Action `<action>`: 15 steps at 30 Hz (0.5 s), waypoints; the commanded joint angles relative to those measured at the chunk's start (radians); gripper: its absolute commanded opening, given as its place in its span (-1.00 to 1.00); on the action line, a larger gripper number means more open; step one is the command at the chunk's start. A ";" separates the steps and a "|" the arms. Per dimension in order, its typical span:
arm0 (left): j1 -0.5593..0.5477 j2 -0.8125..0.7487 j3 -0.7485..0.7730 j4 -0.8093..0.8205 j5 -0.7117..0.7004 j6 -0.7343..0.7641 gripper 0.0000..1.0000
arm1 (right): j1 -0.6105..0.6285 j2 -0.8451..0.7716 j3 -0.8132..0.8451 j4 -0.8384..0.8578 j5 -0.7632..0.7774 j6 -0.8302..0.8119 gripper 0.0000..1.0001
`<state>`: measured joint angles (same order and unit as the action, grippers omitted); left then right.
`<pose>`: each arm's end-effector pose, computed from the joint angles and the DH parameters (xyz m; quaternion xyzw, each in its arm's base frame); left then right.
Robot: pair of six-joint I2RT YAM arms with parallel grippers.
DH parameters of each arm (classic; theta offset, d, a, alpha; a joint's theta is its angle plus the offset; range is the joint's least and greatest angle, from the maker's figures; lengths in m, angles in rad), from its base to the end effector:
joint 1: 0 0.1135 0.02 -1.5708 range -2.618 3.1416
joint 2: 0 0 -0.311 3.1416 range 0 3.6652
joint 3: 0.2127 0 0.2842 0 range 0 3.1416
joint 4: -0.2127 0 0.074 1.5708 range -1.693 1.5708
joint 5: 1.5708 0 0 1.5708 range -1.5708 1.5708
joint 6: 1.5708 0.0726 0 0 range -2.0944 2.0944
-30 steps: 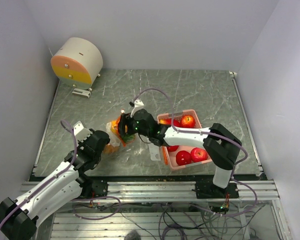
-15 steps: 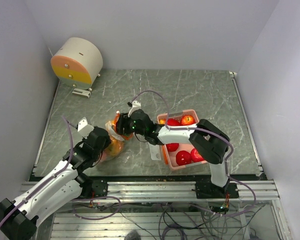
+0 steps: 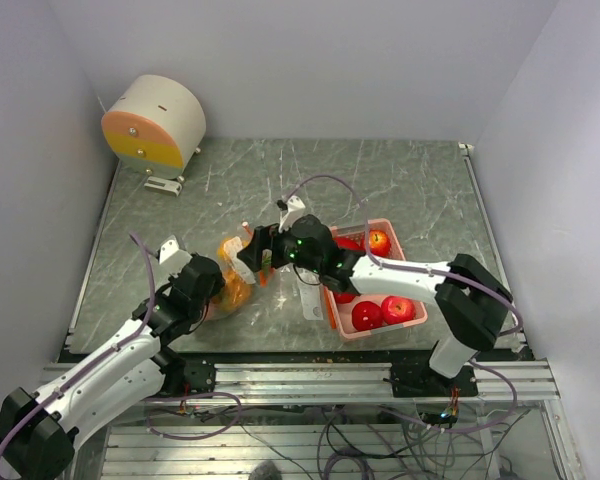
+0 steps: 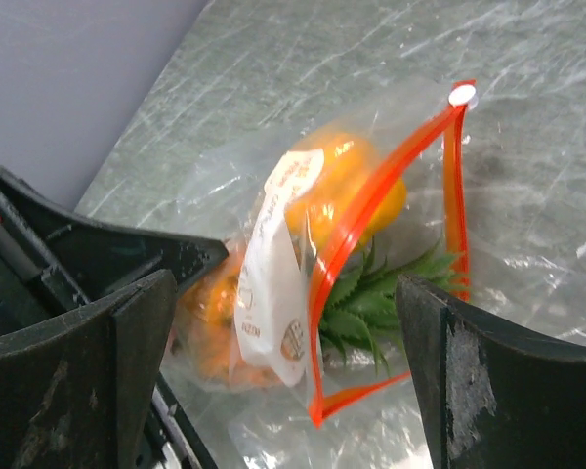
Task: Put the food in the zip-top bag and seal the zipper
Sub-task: Place the fake vegetable in the zipper food storage bag.
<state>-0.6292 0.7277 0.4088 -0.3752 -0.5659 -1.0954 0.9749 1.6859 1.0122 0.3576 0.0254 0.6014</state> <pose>0.1639 -0.0711 0.2037 -0.3161 0.8186 -0.1450 0.4572 0.2538 0.3710 0.2505 -0.1430 0.7968 0.4089 0.4212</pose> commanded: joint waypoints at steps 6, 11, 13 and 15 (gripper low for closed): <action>-0.003 -0.019 -0.024 -0.064 -0.004 0.028 -0.22 | -0.060 -0.030 -0.146 0.088 -0.230 -0.048 0.76; -0.003 -0.046 -0.028 -0.084 -0.011 0.030 -0.23 | -0.113 0.056 -0.176 0.282 -0.413 0.023 0.58; -0.003 -0.050 -0.027 -0.091 -0.011 0.032 -0.23 | -0.115 0.089 -0.157 0.315 -0.448 0.029 0.55; -0.002 -0.052 -0.025 -0.099 -0.013 0.035 -0.23 | -0.116 0.104 -0.145 0.346 -0.466 0.034 0.53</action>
<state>-0.6296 0.6819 0.3981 -0.4099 -0.5789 -1.0798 0.8608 1.7561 0.8402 0.5629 -0.3229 0.6090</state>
